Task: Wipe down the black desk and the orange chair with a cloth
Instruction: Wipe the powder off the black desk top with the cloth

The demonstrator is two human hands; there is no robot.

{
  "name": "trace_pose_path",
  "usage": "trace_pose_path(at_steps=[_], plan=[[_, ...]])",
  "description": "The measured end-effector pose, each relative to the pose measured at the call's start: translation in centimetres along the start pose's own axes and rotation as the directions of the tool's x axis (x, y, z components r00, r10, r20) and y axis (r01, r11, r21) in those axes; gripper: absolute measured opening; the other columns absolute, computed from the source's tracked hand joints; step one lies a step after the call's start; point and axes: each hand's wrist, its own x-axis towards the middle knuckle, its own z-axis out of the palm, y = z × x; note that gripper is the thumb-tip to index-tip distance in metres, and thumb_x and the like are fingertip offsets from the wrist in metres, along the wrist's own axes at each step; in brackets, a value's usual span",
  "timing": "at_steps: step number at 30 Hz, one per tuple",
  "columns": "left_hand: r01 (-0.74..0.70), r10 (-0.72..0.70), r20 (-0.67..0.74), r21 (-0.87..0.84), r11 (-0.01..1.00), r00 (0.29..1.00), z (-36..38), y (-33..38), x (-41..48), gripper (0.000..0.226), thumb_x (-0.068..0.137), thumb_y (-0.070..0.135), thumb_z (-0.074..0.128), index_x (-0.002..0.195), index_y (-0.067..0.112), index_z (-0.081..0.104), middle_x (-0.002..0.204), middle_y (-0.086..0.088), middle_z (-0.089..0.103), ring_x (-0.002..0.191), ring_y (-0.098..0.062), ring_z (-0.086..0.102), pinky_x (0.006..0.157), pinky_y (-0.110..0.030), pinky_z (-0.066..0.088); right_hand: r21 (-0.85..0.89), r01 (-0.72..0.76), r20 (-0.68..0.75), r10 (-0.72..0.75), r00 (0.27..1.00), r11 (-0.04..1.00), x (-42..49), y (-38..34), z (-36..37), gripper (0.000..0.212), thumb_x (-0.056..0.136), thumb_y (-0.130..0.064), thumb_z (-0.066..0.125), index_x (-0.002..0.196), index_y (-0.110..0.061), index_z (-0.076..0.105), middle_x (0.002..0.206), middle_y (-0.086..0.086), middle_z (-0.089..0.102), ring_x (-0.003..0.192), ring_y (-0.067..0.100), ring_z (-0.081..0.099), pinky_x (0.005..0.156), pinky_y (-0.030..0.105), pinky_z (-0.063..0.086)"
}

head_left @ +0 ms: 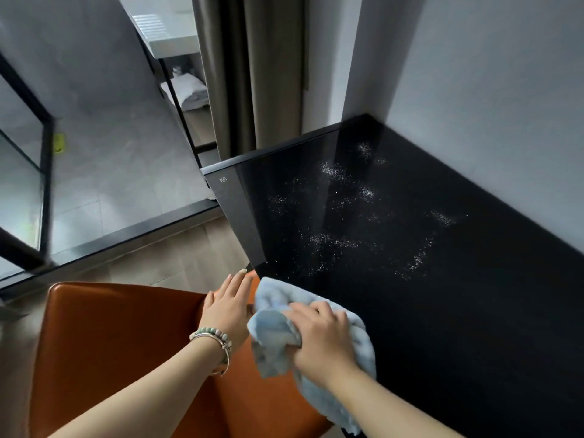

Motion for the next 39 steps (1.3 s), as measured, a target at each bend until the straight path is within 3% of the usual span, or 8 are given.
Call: trace_pose_path(at_steps=[7,13,16,19,24,29,33,39], plan=[[-0.010,0.011,-0.057,0.024,1.000,0.998,-0.5,0.1,0.1,0.053,0.097,0.030,0.036,0.146,0.029,0.015,0.156,0.006,0.009,0.144,-0.019,0.003,0.115,-0.044,0.014,-0.188,-0.387,0.028,0.398,0.917,0.903,1.7,5.3,-1.7,0.048,0.083,-0.039,0.050,0.131,-0.033,0.043,0.141,-0.021,0.035,0.124,0.015,0.032,0.098,0.041,0.023],[-0.019,0.021,-0.081,0.028,0.999,0.997,-0.9,0.0,0.4,0.051,0.097,0.030,0.035,0.145,0.030,0.018,0.155,0.009,0.010,0.144,-0.015,0.005,0.114,-0.042,0.017,0.042,0.047,0.070,-0.050,0.996,0.998,0.4,3.0,-0.7,0.026,0.066,-0.031,0.058,0.091,-0.029,0.065,0.091,-0.018,0.064,0.094,0.016,0.055,0.081,0.036,0.035],[-0.042,0.045,-0.079,0.034,0.999,0.996,-0.9,0.7,0.7,0.052,0.097,0.030,0.035,0.146,0.029,0.017,0.155,0.007,0.011,0.144,-0.017,0.005,0.115,-0.043,0.017,-0.004,-0.067,-0.241,0.064,0.969,0.998,0.5,5.4,-2.2,0.030,0.048,-0.021,0.071,0.078,-0.020,0.069,0.069,-0.011,0.064,0.070,0.024,0.062,0.064,0.040,0.046],[-0.076,0.079,-0.078,0.037,0.996,0.994,-0.6,1.7,1.0,0.052,0.098,0.028,0.035,0.146,0.028,0.018,0.155,0.006,0.012,0.144,-0.019,0.007,0.115,-0.043,0.018,-0.078,-0.378,-0.103,0.370,0.923,0.922,0.0,7.3,-3.1,0.036,0.071,-0.025,0.065,0.106,-0.025,0.062,0.104,-0.017,0.061,0.103,0.019,0.051,0.085,0.039,0.031],[-0.122,0.125,-0.079,0.040,0.992,0.989,-0.2,3.4,1.5,0.055,0.095,0.018,0.035,0.146,0.028,0.018,0.154,0.009,0.011,0.144,-0.015,0.006,0.112,-0.037,0.019,0.026,-0.135,0.141,0.130,0.981,0.990,-1.3,5.6,-1.5,0.029,0.072,-0.040,0.052,0.098,-0.030,0.060,0.097,-0.021,0.058,0.104,0.011,0.043,0.088,0.029,0.024],[-0.156,0.158,-0.056,0.034,0.987,0.986,-0.2,5.2,2.1,0.060,0.093,0.008,0.035,0.146,0.028,0.017,0.156,0.007,0.008,0.144,-0.017,0.002,0.115,-0.039,0.014,0.148,-0.343,-0.149,0.363,0.920,0.928,-1.5,8.9,-4.9,0.029,0.069,-0.028,0.065,0.065,-0.033,0.037,0.066,-0.021,0.033,0.081,0.017,0.039,0.074,0.029,0.019],[-0.191,0.192,-0.024,0.020,0.981,0.981,0.1,7.1,2.5,0.057,0.095,0.010,0.034,0.147,0.027,0.016,0.156,0.007,0.007,0.144,-0.018,0.000,0.116,-0.041,0.011,-0.135,-0.624,-0.058,0.623,0.780,0.770,-3.2,12.4,-5.6,0.040,0.080,-0.038,0.051,0.119,-0.030,0.052,0.130,-0.017,0.046,0.121,0.017,0.035,0.096,0.037,0.026],[-0.239,0.239,-0.020,0.021,0.971,0.971,1.1,10.0,3.7,0.065,0.089,0.004,0.035,0.146,0.030,0.017,0.155,0.012,0.006,0.144,-0.013,0.001,0.115,-0.039,0.012,0.015,-0.224,0.097,0.221,0.970,0.975,-4.1,8.9,-3.1,0.031,0.077,-0.041,0.052,0.106,-0.033,0.057,0.115,-0.021,0.055,0.108,0.009,0.039,0.088,0.030,0.026]])
